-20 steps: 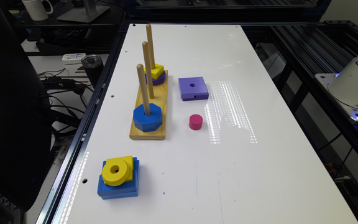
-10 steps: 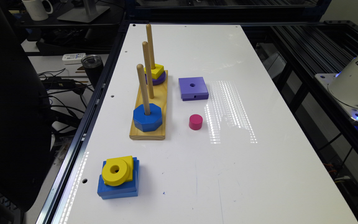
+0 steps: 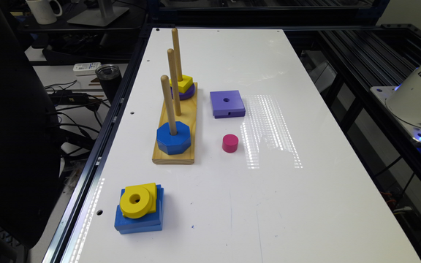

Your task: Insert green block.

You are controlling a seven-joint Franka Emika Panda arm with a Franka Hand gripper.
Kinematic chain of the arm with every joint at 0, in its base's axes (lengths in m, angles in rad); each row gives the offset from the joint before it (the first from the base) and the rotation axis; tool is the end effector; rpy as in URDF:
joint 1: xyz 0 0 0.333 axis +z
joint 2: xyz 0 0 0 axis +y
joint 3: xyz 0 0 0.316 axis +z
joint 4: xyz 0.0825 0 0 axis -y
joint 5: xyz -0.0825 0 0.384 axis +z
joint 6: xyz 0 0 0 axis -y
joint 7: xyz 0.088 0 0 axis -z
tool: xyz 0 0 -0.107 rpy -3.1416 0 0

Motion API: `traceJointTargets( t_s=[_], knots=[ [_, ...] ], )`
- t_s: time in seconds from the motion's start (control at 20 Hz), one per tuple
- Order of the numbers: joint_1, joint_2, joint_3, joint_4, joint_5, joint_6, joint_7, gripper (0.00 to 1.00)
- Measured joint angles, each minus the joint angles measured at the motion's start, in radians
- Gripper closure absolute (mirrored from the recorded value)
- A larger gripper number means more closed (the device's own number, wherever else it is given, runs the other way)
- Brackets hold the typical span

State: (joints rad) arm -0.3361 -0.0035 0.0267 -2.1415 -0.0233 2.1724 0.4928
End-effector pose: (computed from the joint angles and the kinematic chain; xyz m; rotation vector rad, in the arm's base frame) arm 0.5153 -0.1656 0.4087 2.8846 -1.2015 0.0563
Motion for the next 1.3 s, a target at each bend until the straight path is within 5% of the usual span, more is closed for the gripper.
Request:
traceJointTargets(
  t_s=[0.35,0.6,0.95,1.3],
  knots=[
    [0.0,0.0,0.005,0.0,0.0,0.0,0.001,1.0],
    [0.0,0.0,0.023,-0.001,0.0003,0.0,0.016,1.0],
    [0.0,0.001,0.069,-0.001,0.0006,0.001,0.059,1.0],
    [0.001,0.008,0.141,-0.001,0.0005,0.007,0.131,1.0]
  ],
)
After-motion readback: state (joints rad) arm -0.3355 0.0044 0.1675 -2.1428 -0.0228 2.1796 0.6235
